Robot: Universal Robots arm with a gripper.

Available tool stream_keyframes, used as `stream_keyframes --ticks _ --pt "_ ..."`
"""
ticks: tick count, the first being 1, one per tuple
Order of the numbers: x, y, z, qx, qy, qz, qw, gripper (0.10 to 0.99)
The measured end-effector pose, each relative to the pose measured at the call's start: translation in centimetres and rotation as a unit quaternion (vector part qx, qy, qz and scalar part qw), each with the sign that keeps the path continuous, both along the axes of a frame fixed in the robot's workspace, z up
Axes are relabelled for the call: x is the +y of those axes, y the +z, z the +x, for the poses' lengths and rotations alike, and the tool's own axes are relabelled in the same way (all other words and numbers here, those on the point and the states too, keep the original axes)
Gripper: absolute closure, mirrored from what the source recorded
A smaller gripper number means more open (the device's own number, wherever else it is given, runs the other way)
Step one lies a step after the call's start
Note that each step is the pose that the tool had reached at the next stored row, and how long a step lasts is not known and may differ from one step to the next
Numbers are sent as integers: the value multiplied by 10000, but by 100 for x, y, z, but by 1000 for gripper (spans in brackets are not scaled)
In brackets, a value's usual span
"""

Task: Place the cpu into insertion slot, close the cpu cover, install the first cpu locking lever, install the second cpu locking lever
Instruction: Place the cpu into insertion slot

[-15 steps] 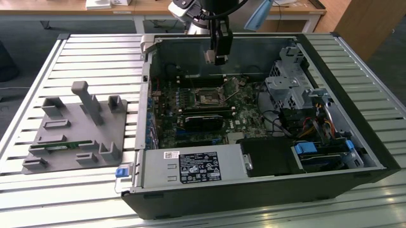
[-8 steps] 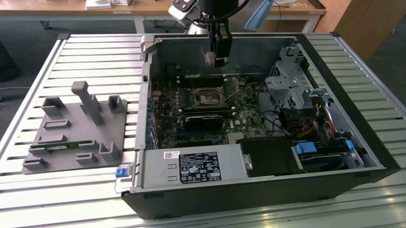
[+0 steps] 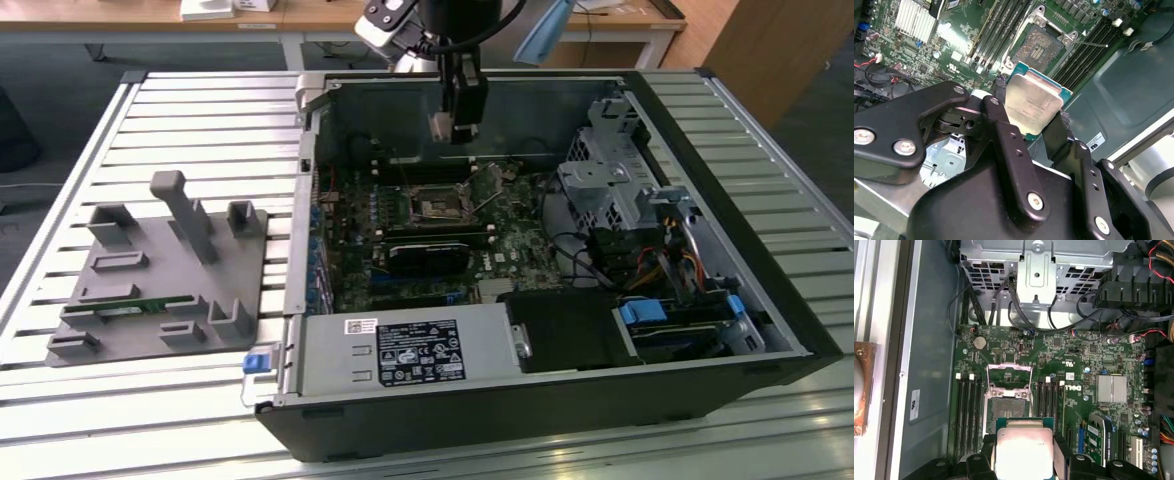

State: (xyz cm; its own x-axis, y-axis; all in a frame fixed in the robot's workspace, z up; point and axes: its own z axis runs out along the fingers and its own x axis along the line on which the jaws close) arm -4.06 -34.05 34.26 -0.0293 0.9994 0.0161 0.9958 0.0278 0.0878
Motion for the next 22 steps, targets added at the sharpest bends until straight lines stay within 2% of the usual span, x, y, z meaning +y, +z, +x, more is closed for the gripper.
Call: stream_keyframes --ticks 22 --pt "0 -97 0 0 0 0 10000 545"
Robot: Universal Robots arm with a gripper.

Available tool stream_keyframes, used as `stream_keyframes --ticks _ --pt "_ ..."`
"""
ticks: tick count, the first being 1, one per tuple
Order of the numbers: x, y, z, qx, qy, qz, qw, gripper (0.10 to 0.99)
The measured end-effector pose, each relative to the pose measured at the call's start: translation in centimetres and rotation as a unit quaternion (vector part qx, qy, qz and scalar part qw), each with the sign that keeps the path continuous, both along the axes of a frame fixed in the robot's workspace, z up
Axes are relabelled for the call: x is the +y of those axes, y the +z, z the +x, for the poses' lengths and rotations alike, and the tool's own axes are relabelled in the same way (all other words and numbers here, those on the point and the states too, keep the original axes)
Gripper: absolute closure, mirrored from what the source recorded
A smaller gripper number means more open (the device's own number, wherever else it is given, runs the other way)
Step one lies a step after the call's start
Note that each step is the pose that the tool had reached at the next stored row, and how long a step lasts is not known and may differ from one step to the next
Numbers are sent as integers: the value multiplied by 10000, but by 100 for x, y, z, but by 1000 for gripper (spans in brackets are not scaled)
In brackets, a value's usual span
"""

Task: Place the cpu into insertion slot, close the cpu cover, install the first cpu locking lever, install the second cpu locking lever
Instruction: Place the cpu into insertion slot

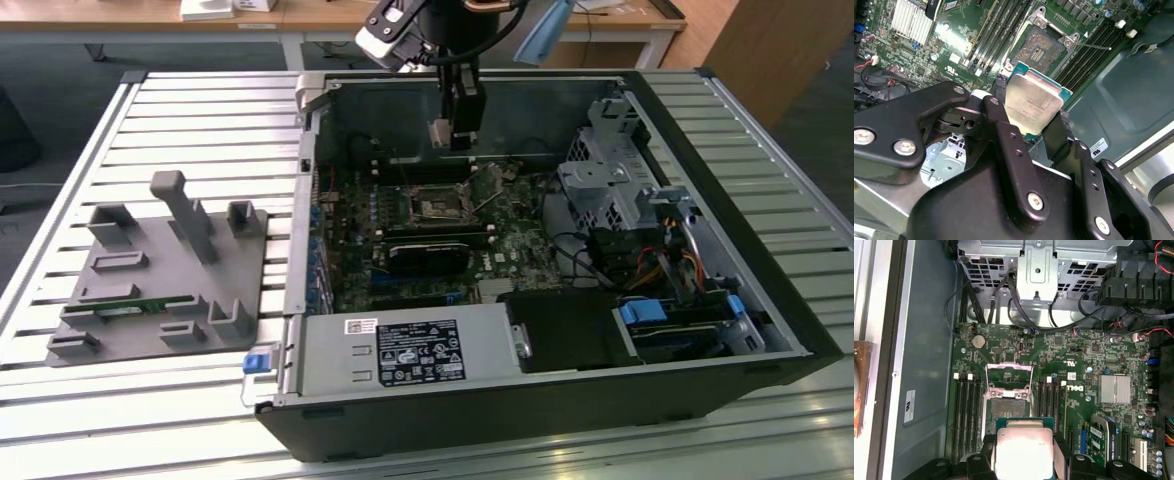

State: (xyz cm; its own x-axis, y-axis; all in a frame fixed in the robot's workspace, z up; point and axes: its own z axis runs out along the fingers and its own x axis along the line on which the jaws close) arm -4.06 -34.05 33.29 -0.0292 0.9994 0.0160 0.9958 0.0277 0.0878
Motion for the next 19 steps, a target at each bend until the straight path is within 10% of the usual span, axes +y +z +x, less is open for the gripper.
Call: stream_keyframes --ticks 19 --pt "0 -72 0 0 0 0 10000 545"
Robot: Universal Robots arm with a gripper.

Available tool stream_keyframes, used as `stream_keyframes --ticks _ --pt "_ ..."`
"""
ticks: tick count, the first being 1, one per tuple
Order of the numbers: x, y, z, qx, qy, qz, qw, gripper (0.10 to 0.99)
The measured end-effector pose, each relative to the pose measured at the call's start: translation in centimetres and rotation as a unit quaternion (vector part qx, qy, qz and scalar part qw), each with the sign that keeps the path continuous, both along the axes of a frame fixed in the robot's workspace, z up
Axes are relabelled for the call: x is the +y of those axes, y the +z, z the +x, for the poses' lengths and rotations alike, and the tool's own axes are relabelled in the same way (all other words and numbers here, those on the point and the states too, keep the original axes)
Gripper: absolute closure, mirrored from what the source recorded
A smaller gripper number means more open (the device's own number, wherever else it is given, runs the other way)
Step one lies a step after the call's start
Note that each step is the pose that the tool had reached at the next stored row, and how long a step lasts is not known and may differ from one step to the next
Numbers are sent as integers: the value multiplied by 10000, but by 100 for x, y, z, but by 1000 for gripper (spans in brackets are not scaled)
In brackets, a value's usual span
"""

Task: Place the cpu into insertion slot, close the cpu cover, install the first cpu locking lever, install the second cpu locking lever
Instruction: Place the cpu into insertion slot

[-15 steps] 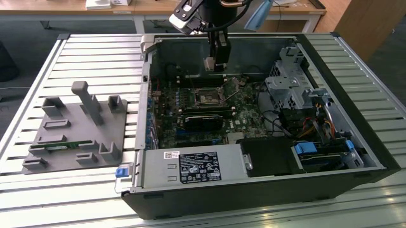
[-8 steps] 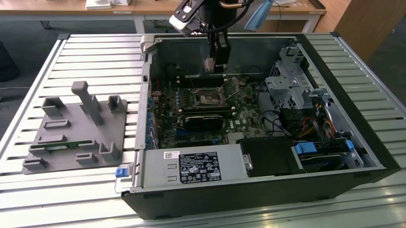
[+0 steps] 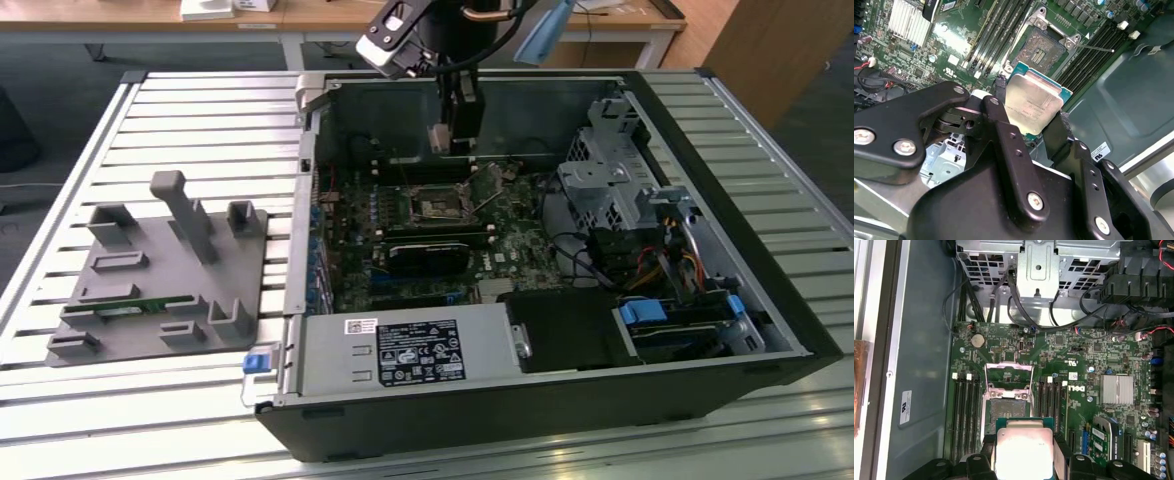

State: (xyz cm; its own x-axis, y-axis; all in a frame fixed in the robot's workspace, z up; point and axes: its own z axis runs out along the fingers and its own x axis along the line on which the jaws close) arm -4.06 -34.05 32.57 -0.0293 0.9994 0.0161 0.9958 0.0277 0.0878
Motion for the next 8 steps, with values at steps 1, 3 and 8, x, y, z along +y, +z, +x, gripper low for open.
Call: stream_keyframes --ticks 1,3,8 --pt "0 -5 0 0 0 0 10000 545" --pt "0 -14 0 0 0 0 10000 545" --pt "0 -37 0 0 0 0 10000 545"
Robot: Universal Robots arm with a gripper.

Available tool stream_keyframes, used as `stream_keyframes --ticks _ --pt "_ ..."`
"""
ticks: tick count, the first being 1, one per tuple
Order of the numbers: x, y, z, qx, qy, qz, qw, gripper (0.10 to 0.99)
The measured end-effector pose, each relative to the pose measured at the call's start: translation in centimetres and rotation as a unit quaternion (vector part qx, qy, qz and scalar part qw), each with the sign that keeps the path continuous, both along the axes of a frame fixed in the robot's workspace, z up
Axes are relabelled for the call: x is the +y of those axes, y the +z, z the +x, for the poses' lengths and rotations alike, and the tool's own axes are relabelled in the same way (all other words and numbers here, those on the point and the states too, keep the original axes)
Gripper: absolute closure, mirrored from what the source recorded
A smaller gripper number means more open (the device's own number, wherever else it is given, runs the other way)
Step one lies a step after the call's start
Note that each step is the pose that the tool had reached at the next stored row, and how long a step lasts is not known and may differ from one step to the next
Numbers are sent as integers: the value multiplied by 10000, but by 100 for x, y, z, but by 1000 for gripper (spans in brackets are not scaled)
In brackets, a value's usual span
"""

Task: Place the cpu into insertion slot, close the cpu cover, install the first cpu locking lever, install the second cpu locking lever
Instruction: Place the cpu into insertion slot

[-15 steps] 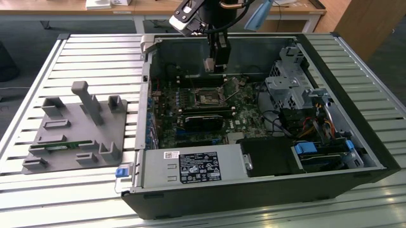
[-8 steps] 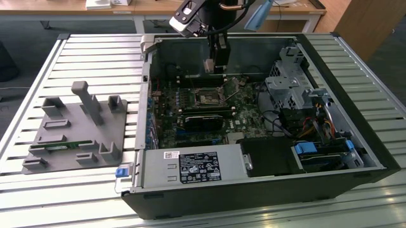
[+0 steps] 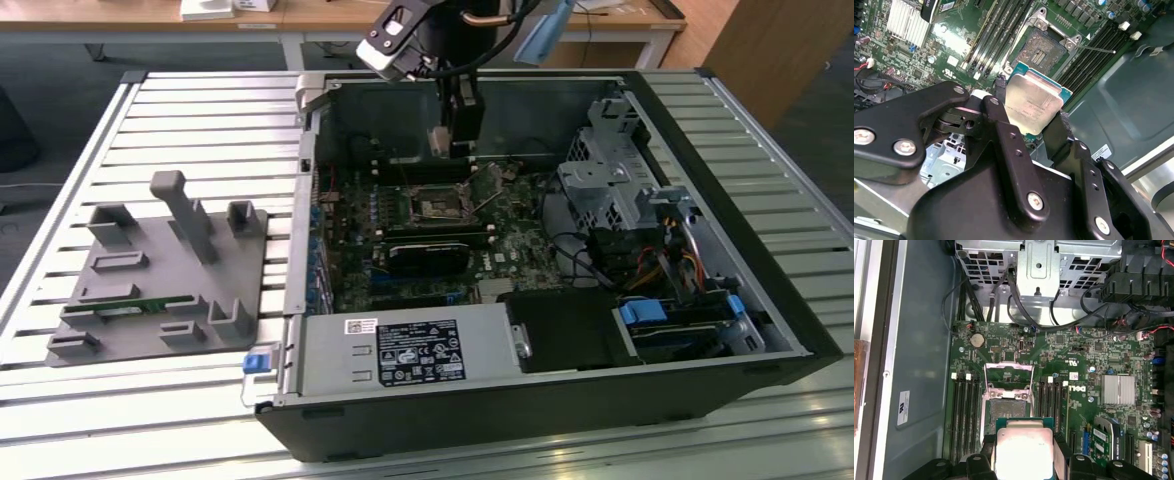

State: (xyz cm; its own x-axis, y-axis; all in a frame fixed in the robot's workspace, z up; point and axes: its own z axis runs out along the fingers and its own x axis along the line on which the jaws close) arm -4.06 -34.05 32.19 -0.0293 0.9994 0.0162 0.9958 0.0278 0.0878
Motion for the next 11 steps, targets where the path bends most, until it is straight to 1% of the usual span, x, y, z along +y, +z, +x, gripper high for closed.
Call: stream_keyframes --ticks 11 --pt "0 -69 0 0 0 0 10000 545"
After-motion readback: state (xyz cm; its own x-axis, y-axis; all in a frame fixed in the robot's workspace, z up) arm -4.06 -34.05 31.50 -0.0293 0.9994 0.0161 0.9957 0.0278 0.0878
